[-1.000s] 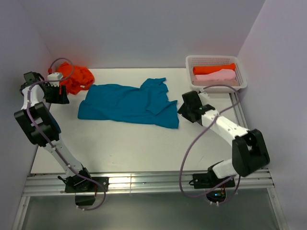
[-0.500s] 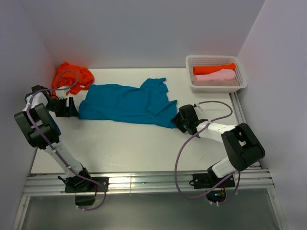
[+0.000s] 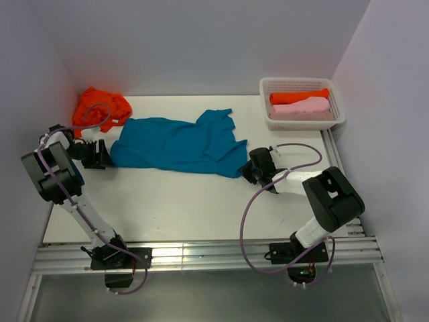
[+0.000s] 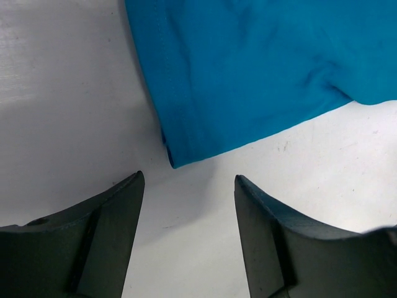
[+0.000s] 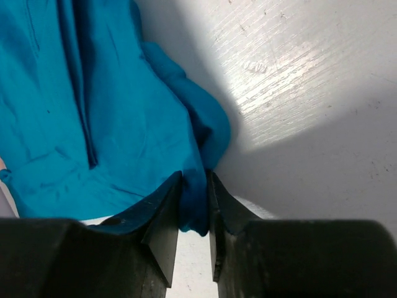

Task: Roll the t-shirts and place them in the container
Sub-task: Fold the tshirt

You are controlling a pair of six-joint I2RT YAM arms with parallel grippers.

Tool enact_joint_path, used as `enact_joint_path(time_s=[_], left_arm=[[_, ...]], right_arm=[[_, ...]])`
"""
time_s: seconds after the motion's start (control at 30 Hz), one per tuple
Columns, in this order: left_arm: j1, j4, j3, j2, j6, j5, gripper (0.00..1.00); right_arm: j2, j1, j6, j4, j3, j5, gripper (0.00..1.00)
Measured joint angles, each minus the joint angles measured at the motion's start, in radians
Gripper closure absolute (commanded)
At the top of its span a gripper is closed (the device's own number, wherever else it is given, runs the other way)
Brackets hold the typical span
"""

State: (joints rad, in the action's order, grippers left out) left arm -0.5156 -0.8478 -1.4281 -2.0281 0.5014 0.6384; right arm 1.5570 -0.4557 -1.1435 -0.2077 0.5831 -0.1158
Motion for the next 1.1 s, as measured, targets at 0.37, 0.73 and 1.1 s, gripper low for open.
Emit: enact_joint_path(time_s=[0.37,0.73,1.1], left_arm=[[0.026,0.005,-0.017,-0.037,-0.027,0.021,0.68],[0.048,-0.018,-0.063,-0.074,0.005,-0.008,1.00],[0.020,-0.135,-0.058,-0.047,0.167,-0.121,1.00]], right_arm=[[-0.023,0.000,0.027,0.132,0.034,-0.044,0.80],[-0.052,0.016,0.100,0.364,0.114,-0.111,0.85],[-0.246,0.043,0.146,0.567,0.114,-0.130,0.86]])
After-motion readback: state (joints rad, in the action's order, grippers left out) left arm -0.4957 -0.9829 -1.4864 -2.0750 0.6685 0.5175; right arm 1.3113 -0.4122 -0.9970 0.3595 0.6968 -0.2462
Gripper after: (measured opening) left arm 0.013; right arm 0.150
